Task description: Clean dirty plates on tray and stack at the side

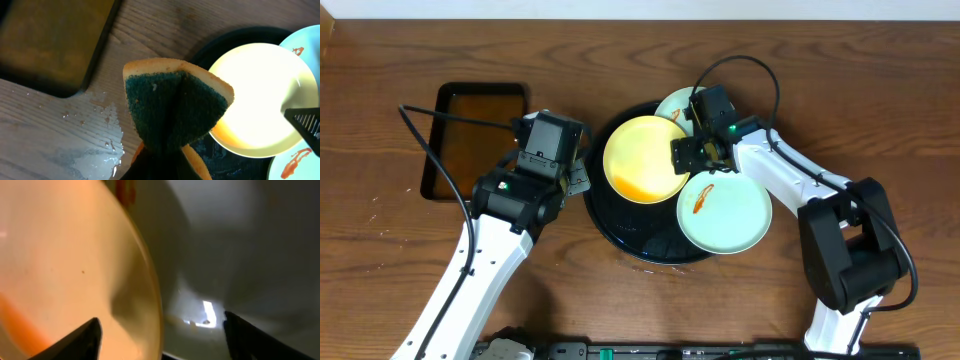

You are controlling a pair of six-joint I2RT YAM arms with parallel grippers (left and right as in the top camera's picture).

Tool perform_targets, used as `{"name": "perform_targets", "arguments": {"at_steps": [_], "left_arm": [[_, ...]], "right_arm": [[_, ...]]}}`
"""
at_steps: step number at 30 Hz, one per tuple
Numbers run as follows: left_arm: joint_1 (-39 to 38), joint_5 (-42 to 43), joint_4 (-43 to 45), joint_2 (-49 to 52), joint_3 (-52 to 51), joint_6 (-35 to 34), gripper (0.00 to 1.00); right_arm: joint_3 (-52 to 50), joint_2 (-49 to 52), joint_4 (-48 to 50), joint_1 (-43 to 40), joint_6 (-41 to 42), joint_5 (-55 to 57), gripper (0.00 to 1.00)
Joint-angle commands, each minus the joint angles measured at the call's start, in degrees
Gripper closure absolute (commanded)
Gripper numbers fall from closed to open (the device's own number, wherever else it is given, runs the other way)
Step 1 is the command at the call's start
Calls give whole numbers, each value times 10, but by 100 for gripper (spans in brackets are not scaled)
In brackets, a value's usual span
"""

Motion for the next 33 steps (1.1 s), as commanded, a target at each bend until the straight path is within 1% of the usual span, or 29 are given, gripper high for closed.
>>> {"name": "perform_targets", "arguments": {"at_steps": [1,2,4,6,8,10,13,14,15,17,18,19,23,29,33], "left_arm": [[0,-3,4,6,-3,-7,92],[0,-3,5,8,-3,-7,92],[0,-2,7,10,-3,-7,92],[0,-1,9,11,-3,-7,92],[0,-1,9,11,-3,-7,92],[0,-1,9,11,-3,-7,92],[0,-1,9,11,-3,-6,92],[0,-1,9,11,-3,-6,92],[0,-1,9,11,-3,-6,92],[0,-1,9,11,-3,-6,92],[0,-1,9,11,-3,-6,92],[0,-1,9,11,-3,-6,92],[0,-1,8,11,-3,-6,92],[0,-1,8,11,-3,-6,92],[0,-1,8,11,-3,-6,92]], "right_arm": [[8,-2,11,11,-11,8,27],[8,-1,11,13,-11,8,28],[8,5,14,15,-11,8,33],[8,15,17,15,-11,8,42],[8,19,18,15,-11,8,45],[8,20,20,15,-11,8,51],[8,20,22,15,-10,8,65],[8,20,22,16,-10,8,71],[8,20,22,16,-10,8,75],[8,20,22,17,-10,8,89],[8,20,24,17,-10,8,97],[8,20,24,18,-10,8,99],[12,19,24,18,-10,8,99],[44,-12,-8,12,-11,16,99],[70,-62,-49,25,-41,99,99]]}}
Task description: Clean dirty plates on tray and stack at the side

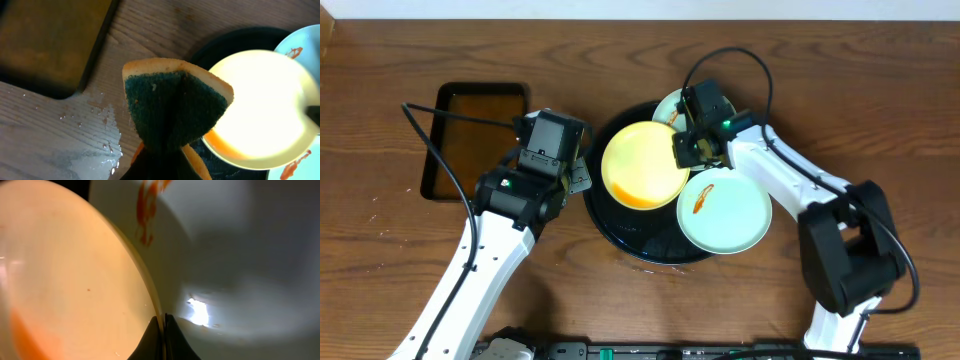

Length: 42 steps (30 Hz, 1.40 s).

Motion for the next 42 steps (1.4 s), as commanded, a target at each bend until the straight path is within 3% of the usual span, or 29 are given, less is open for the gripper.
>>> {"name": "perform_targets", "arguments": {"at_steps": [1,10,12,16,21,31,42], "left_arm": [[0,-3,1,3,-3,-5,92],[0,-3,1,3,-3,-5,92],[0,-3,1,3,-3,-5,92],[0,-3,1,3,-3,-5,92],[0,-3,1,3,-3,-5,92],[0,-3,1,3,-5,-5,92],[0,-3,1,3,-5,-5,92]], "right_arm": [[35,-67,-25,14,-33,92,99],[39,-172,-69,51,-121,235,99],[39,-195,-81,78,-195,315,99],[39,-196,-80,116,-251,408,99],[39,-196,-65,163,-311,430,99],[39,-196,-34,209,-369,549,99],[39,-196,-34,209,-356,548,99]]}}
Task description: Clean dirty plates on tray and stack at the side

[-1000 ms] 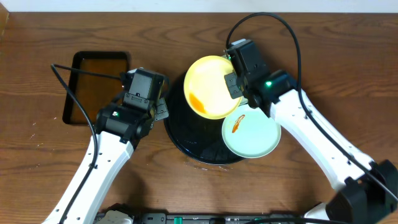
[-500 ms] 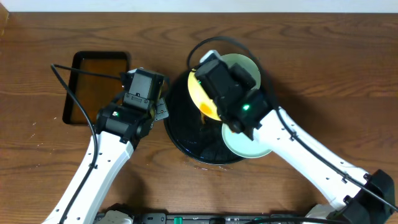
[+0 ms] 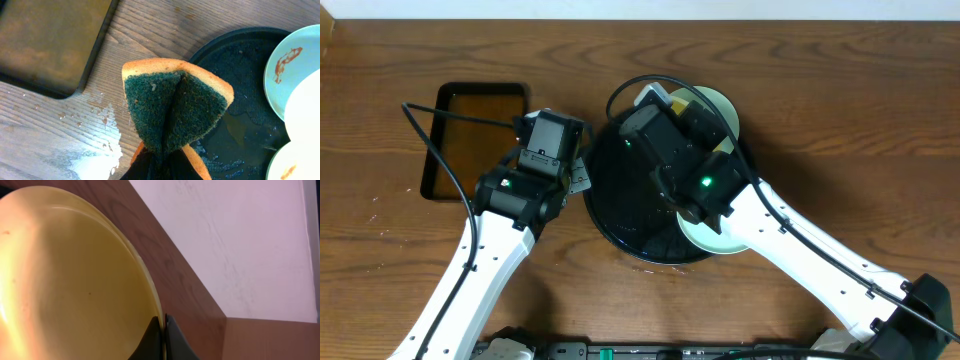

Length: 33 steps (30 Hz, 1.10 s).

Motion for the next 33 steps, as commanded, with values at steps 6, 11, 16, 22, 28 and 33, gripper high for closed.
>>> {"name": "perform_targets", "arguments": {"at_steps": [6,11,16,22,28,33], "left_arm": [[0,-3,0,3,-5,-5,93],[0,-3,0,3,-6,-5,92],[0,-3,0,3,-6,-5,92],[0,-3,0,3,-6,-5,92],[0,-3,1,3,-6,-5,92],[0,-3,1,3,-6,-5,92]], "right_arm": [[12,-9,-23,-18,66,-32,99],[12,-9,-42,-98,159,-189,99],[12,-9,-63,-257,225,-473,99],[5,8,-87,-441,225,-756,99],[-14,56,-93,-540,256,-779,99],[-16,114,-84,-581,334,-683,99]]}}
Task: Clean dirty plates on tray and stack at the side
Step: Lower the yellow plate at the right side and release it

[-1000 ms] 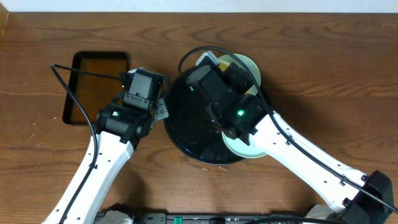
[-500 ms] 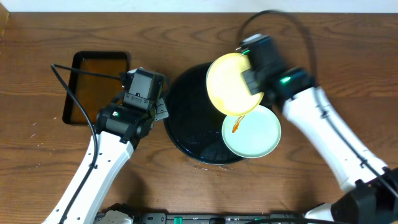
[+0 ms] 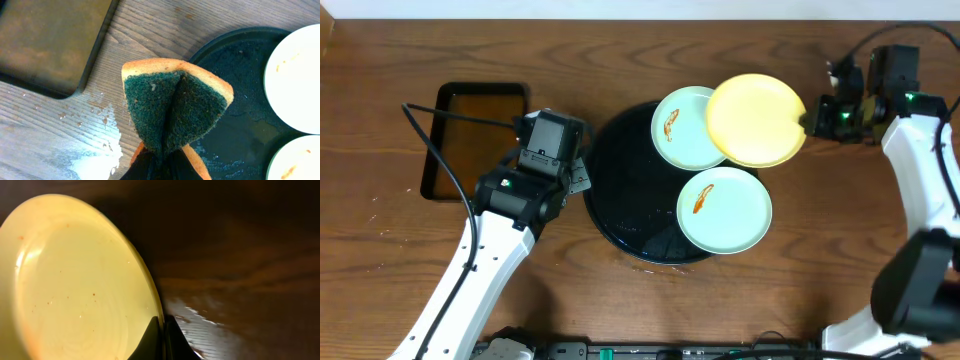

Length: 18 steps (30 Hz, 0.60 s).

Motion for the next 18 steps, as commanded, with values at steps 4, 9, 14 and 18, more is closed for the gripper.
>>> {"name": "perform_targets", "arguments": {"at_steps": [4,9,14,18], "left_arm": [[0,-3,0,3,-5,-5,92],[0,-3,1,3,-5,-5,92],[0,-3,0,3,-5,-5,92],[0,-3,1,3,-5,-5,92]], "right_arm": [[-7,58,11,-37,123,126,99],[-7,58,25,-49,130,147,99],[-7,58,15,-51,172,236,99],[-7,58,9,-51,171,246,99]]}}
